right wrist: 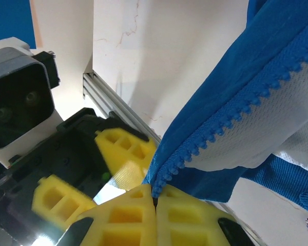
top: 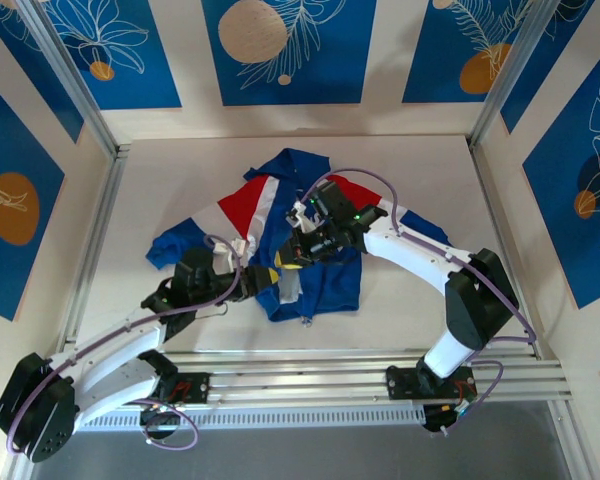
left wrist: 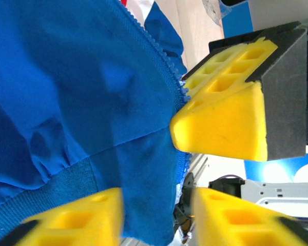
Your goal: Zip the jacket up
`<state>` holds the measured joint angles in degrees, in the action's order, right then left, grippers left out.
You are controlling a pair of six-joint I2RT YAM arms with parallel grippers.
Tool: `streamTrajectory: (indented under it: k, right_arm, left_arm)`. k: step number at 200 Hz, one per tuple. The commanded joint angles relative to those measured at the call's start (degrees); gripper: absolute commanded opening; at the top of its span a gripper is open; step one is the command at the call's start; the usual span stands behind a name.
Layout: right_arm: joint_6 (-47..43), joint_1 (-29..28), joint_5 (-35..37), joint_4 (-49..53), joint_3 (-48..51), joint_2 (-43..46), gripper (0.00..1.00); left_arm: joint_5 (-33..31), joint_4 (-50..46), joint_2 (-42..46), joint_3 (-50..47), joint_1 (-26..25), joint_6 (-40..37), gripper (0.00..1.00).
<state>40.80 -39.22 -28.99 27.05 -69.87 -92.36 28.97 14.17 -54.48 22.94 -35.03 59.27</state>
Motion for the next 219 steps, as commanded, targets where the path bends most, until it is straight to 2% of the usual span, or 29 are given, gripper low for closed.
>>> streamTrajectory:
  k: [1, 20, 51, 65, 86, 104, 128, 146, 154, 166, 190, 219]
  right_arm:
    - [0.8, 0.3, -2.8, -0.6, 0.8, 0.8, 0.0]
    - [0.9, 0.1, -2.9, -0.8, 0.9, 0.4, 0.0]
    - [1.0, -0.1, -2.9, -1.1, 1.0, -0.1, 0.0]
    - [1.1, -0.1, -2.9, -1.1, 1.0, -0.3, 0.0]
    - [1.0, 0.0, -2.8, -1.1, 1.0, -0.3, 0.0]
    - [1.0, 0.0, -2.8, -1.1, 0.9, -0.5, 0.0]
    - [1.0, 0.0, -3.0, -1.2, 1.0, -0.6, 0.0]
    - [1.0, 0.0, -2.7, -0.9, 1.0, -0.7, 0.0]
    - [0.8, 0.0, -2.4, -0.4, 0.9, -0.5, 0.05]
    - [0.6, 0.2, -1.3, 0.8, 0.6, -0.2, 0.16]
    - [-0.7, 0.9, 1.4, 4.1, 0.8, 1.8, 0.33]
    - [-1.2, 3.1, 4.2, 7.3, 3.7, 4.8, 0.36]
  left_arm:
    - [1.2, 3.4, 0.5, -0.9, 0.3, 0.9, 0.26]
    - [1.0, 4.5, 0.5, -1.2, 0.3, 1.4, 0.2]
    - [0.9, 4.4, 0.3, -1.0, 0.3, 1.4, 0.2]
    - [1.0, 4.4, 0.2, -0.9, 0.3, 1.5, 0.2]
    - [0.9, 4.3, 0.1, -0.9, 0.3, 1.6, 0.27]
    - [1.0, 4.4, 0.1, -0.9, 0.3, 1.5, 0.26]
    - [1.2, 4.5, 0.2, -1.0, 0.3, 1.6, 0.19]
    - [0.9, 4.0, 0.3, -1.0, 0.3, 1.5, 0.06]
    - [0.5, 3.4, 0.5, -1.0, 0.3, 1.4, 0.0]
    - [-0.3, 2.4, 0.9, -1.1, 0.4, 0.9, 0.0]
    - [-1.9, -0.5, 2.0, -1.3, 0.4, -0.4, 0.0]
    - [-5.3, -6.2, 3.3, -1.3, 0.4, -1.9, 0.0]
